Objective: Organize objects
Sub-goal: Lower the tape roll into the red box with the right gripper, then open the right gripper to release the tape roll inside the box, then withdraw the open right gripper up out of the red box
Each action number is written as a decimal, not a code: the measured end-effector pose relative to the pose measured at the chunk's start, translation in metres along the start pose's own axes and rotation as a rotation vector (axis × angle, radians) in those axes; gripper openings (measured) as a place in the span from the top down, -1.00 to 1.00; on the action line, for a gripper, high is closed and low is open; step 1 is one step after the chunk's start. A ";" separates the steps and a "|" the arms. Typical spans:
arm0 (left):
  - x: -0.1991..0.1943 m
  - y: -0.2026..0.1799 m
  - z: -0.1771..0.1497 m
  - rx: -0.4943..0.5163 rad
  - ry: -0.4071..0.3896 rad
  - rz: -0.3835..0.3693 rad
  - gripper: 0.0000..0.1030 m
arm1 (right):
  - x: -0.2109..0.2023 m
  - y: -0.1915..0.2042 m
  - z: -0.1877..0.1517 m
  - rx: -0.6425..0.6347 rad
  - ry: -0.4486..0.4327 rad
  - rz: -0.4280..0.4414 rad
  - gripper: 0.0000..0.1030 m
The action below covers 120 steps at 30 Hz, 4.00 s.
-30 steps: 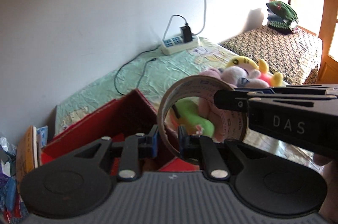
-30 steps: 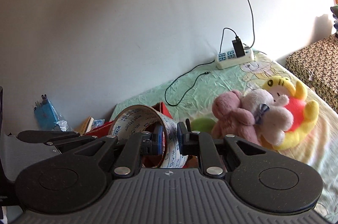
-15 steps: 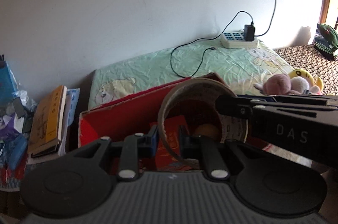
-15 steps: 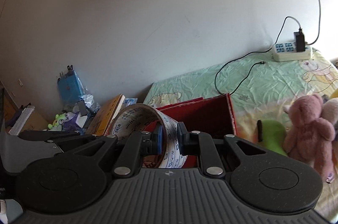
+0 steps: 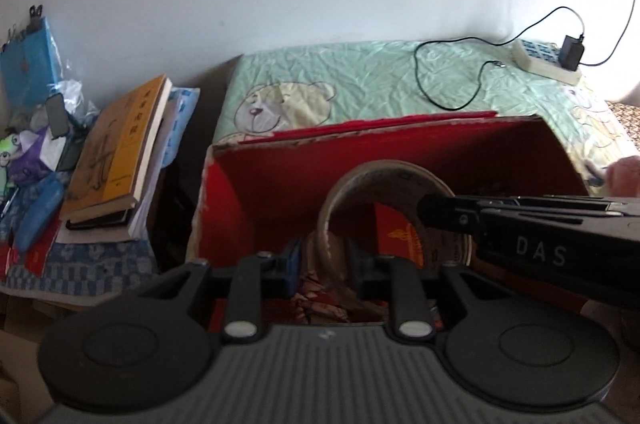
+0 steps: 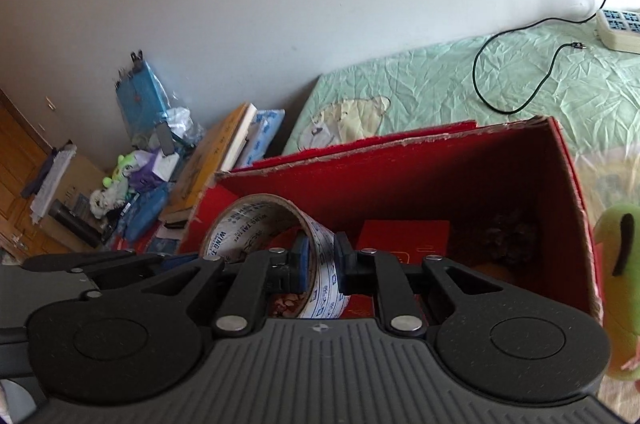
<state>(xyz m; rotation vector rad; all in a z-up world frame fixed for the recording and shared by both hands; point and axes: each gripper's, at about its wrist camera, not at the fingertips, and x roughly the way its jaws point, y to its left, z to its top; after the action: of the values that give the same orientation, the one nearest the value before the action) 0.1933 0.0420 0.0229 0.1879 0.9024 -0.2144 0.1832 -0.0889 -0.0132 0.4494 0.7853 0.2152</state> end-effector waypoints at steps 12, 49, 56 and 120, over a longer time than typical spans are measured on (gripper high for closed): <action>0.014 0.007 -0.006 -0.007 0.005 0.009 0.04 | 0.027 -0.013 0.000 0.147 0.036 0.043 0.71; 0.005 -0.015 -0.023 0.039 -0.036 -0.249 0.23 | 0.016 -0.043 -0.009 0.410 -0.125 0.098 0.43; 0.034 -0.025 -0.009 0.016 0.045 -0.349 0.48 | 0.016 -0.046 -0.008 0.442 -0.130 0.061 0.40; 0.076 -0.030 0.002 0.082 0.151 -0.066 0.18 | 0.025 -0.027 -0.005 0.282 -0.041 -0.053 0.40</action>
<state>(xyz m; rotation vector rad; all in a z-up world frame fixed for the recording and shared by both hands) 0.2329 0.0046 -0.0381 0.2535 1.0510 -0.3019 0.1975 -0.1025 -0.0455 0.6957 0.7892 0.0451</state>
